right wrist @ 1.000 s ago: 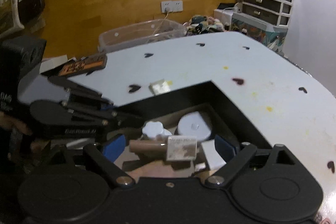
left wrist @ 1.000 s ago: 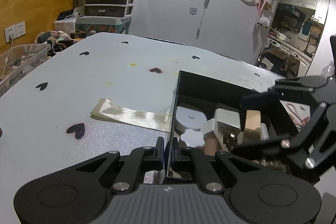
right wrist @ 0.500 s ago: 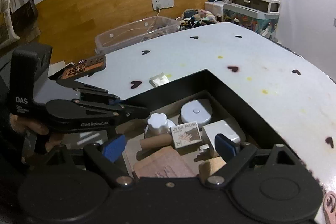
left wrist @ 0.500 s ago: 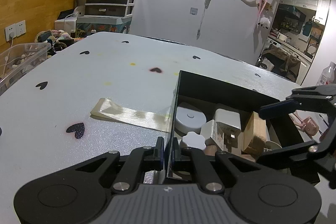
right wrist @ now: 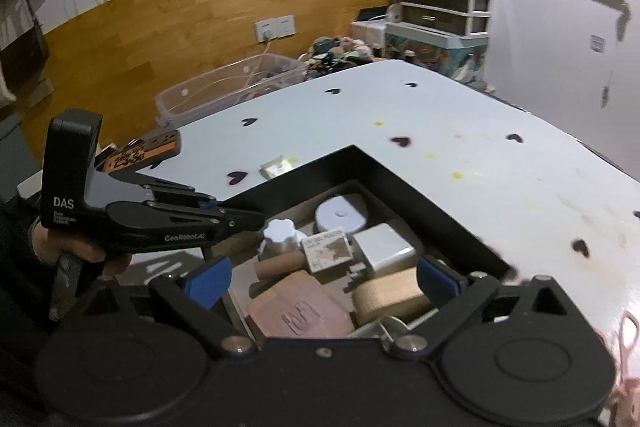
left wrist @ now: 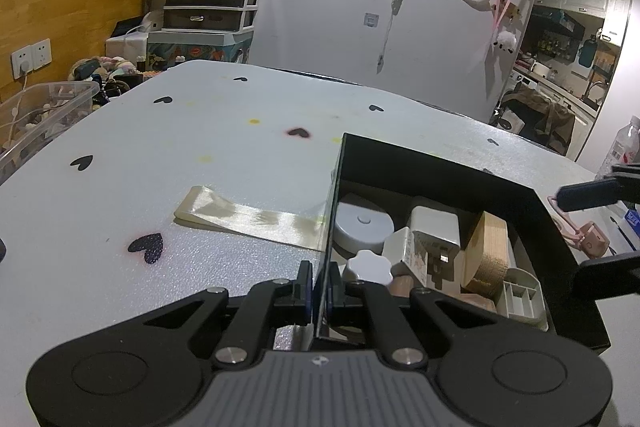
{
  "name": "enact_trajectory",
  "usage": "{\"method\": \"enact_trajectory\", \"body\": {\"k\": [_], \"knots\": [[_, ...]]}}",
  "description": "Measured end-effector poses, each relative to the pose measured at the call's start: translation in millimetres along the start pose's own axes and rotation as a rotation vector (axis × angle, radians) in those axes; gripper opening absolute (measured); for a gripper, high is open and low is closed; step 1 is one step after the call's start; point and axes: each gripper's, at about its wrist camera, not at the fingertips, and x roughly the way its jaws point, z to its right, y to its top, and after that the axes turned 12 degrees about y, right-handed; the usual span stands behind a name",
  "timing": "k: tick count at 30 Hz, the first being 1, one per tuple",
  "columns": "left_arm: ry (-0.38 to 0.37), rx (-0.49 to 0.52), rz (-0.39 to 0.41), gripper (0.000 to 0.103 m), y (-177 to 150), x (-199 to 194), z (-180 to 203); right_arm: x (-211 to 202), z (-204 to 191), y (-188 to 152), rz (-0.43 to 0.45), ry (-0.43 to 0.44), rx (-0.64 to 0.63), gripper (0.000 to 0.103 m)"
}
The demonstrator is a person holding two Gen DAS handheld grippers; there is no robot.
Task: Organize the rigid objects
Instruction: 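Move the right gripper out of the box to the pink scissors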
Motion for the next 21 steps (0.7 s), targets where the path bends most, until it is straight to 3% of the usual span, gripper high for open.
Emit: {"method": "enact_trajectory", "body": {"k": [12, 21], "knots": [[0.019, 0.002, -0.001, 0.007, -0.1, -2.2, 1.6, -42.9, 6.6, -20.0, 0.073, -0.126, 0.042, 0.103], [0.023, 0.003, 0.000, 0.007, 0.3, -3.3, 1.5, -83.5, 35.8, -63.7, 0.136, -0.299, 0.150, 0.103]]}}
